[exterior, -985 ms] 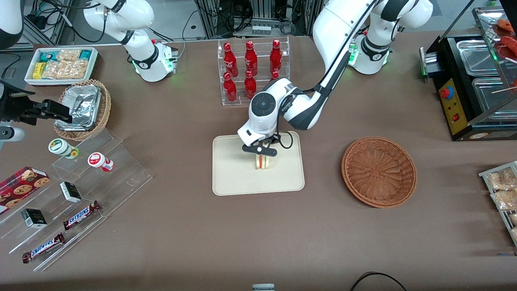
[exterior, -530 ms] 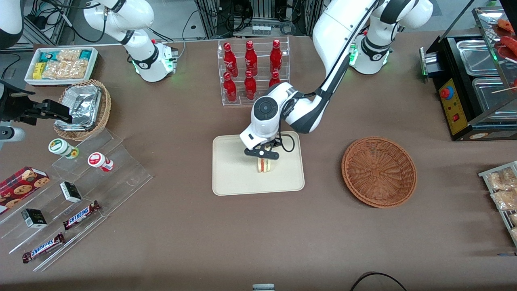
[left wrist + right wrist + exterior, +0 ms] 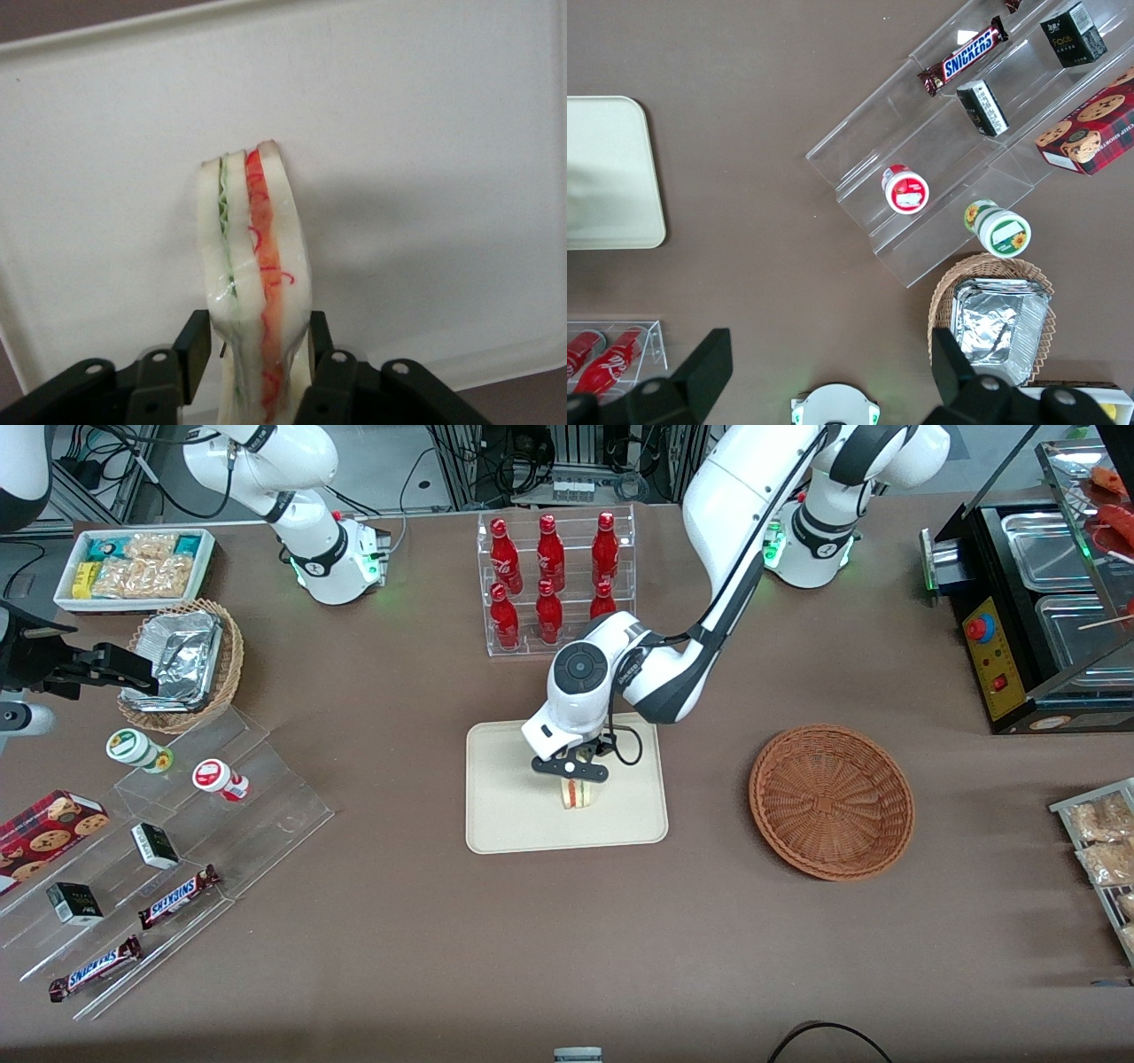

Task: Place sandwich from basket to tray

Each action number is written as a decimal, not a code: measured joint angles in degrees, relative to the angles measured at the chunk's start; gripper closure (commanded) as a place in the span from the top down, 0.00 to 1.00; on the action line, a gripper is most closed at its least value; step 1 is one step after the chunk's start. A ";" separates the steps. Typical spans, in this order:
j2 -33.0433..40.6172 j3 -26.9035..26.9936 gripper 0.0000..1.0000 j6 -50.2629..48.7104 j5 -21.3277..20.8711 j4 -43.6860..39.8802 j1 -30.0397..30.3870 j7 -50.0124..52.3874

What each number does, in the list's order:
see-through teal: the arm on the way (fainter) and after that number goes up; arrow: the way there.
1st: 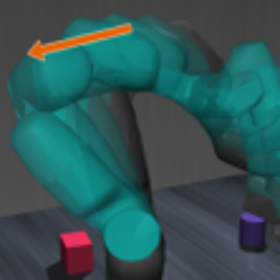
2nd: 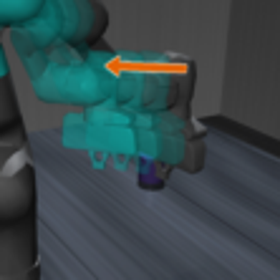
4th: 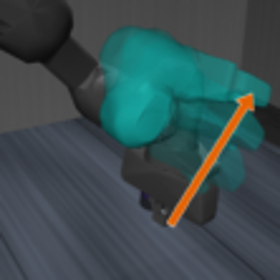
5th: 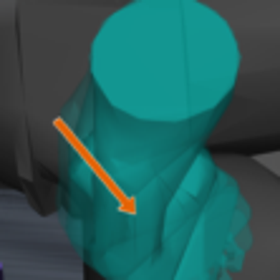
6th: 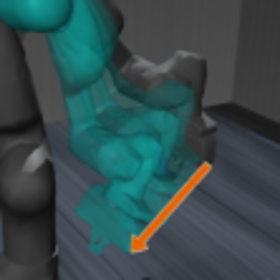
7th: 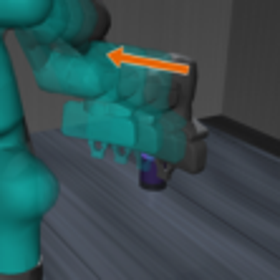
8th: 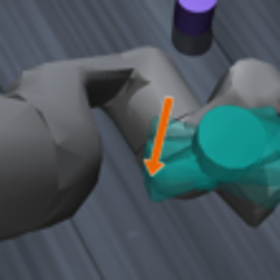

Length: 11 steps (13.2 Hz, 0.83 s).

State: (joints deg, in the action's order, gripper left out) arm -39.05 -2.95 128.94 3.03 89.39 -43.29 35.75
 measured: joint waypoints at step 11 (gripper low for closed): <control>26.53 3.94 1.00 -34.81 -0.08 -1.72 12.70 -5.94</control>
State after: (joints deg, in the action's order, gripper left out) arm -12.52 0.99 94.13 2.95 87.67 -30.58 29.80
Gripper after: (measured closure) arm 0.000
